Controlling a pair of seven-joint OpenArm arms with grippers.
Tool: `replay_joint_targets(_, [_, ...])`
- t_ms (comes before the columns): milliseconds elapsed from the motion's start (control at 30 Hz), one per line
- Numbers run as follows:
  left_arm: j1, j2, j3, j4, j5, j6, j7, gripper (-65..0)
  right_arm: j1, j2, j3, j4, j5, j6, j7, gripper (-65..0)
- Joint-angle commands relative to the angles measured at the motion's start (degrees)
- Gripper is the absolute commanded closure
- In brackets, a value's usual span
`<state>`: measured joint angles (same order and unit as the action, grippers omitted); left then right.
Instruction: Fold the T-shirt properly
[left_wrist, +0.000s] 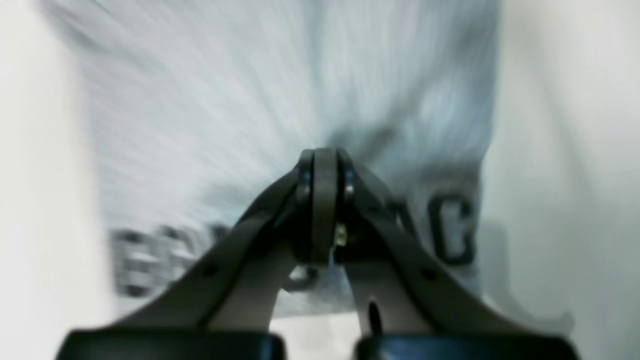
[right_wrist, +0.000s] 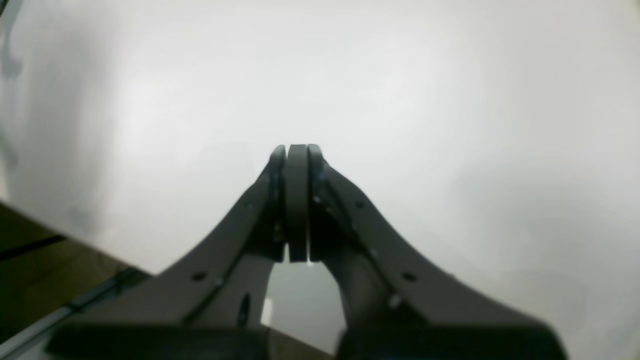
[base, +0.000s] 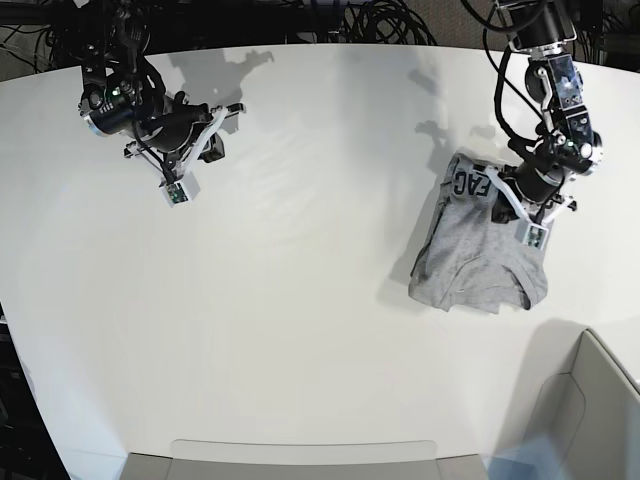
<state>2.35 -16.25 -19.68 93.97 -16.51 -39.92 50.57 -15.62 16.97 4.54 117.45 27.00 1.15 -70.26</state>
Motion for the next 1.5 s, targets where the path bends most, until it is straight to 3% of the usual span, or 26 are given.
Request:
replay_joint_targets(0, [-0.72,-0.06,-1.90,2.86,-0.59,-0.08,-1.20,0.0,0.45,0.57,0.34,0.84,0.47,0.22,0.76,0.0])
replay_joint_targets(300, [11.50,3.20,-10.87,15.34,-0.50,-0.08,-1.20,0.0,-4.47,0.04,2.28,1.19,0.91,-0.49,1.20,0.0])
replay_joint_targets(500, [20.29,5.39,-13.94,15.87,-0.50,-0.08,-1.82,0.0,-13.26,-0.84,5.00,1.28,0.91,-0.40,9.20,0.0])
replay_joint_targets(667, [26.00,5.48,-14.12,15.87,-0.50,-0.08,-1.91,0.0,-20.30,-1.02,5.09,1.28,0.91,-0.40,12.02,0.0])
replay_joint_targets(1000, [36.02,5.39,-15.97,15.61,-0.32,-0.08,-1.91,0.0,-37.53,-0.75,5.09,1.10,0.47,-0.40,22.83,0.0])
replay_joint_targets(1200, [39.80,7.94,-15.79,13.41,7.85,-0.08,-2.52,0.0,-47.11,-1.10,5.09,0.75,0.38,-0.40,30.92,0.0])
replay_joint_targets(1467, [41.12,11.11,-15.61,-8.74,19.37,-0.08,-23.80,0.0,-51.15,-2.77,4.92,-7.07,0.29,-0.40,38.65,0.0])
